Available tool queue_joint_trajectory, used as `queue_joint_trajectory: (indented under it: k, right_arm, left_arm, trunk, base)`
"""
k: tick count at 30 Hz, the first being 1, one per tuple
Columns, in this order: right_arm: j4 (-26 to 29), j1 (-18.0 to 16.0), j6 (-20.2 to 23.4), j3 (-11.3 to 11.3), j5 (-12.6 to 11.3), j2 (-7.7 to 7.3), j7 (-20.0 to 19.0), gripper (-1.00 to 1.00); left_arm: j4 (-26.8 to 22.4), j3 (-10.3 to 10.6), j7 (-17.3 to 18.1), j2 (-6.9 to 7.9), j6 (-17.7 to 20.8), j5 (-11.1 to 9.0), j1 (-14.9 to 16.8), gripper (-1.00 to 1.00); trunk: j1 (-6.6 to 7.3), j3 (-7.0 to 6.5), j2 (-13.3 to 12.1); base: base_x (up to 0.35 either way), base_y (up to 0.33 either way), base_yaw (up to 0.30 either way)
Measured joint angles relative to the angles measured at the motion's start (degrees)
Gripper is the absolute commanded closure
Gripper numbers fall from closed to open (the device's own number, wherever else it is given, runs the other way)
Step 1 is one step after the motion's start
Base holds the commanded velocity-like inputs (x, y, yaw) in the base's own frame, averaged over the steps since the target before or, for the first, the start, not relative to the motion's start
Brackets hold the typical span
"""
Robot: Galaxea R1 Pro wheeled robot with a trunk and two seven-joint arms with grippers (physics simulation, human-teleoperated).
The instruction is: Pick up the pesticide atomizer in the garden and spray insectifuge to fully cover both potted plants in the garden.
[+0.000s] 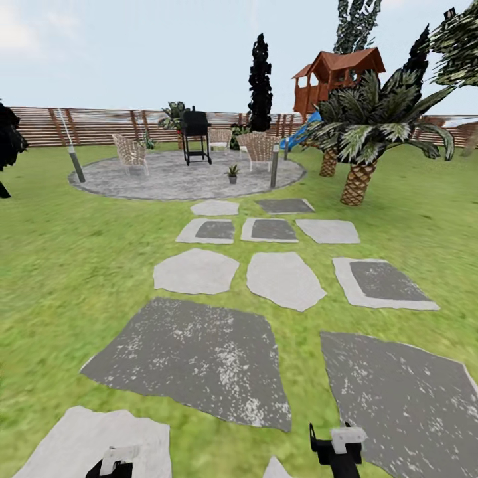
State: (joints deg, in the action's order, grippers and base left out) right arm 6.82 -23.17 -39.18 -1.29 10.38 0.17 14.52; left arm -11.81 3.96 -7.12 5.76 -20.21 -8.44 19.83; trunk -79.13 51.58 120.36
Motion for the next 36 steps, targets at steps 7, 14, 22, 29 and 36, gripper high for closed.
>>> queue_joint_trajectory:
  k: [7, 14, 22, 29, 36]
  right_arm:
    - [0.00, 0.00, 0.00, 0.00, 0.04, -0.05, -0.16, -1.00]
    - [0.00, 0.00, 0.00, -0.09, 0.16, -0.03, -0.35, -1.00]
    - [-0.03, 0.00, 0.00, -0.09, 0.18, -0.09, -0.31, -1.00]
    - [-0.02, 0.00, 0.00, -0.05, 0.01, -0.17, -0.10, -1.00]
    - [0.00, 0.00, 0.00, -0.07, -0.09, -0.17, 0.00, -1.00]
  left_arm:
    - [0.00, 0.00, 0.00, -0.01, 0.00, 0.00, 0.00, 1.00]
    - [0.00, 0.00, 0.00, -0.05, 0.00, 0.02, 0.00, 1.00]
    - [0.00, 0.00, 0.00, -0.07, -0.03, 0.01, 0.00, 1.00]
    - [0.00, 0.04, 0.00, -0.05, -0.01, 0.03, 0.00, 1.00]
    - [0.00, 0.01, 0.00, -0.06, 0.00, 0.06, 0.00, 1.00]
  trunk:
    - [0.00, -0.01, 0.00]
    - [0.00, -0.01, 0.00]
    - [0.00, -0.01, 0.00]
    - [0.00, -0.01, 0.00]
    - [0.00, -0.01, 0.00]
  base:
    - [0.340, 0.076, 0.002]
    - [0.339, 0.076, 0.000]
    - [0.340, 0.076, 0.000]
    - [0.340, 0.076, 0.000]
    - [0.340, 0.076, 0.000]
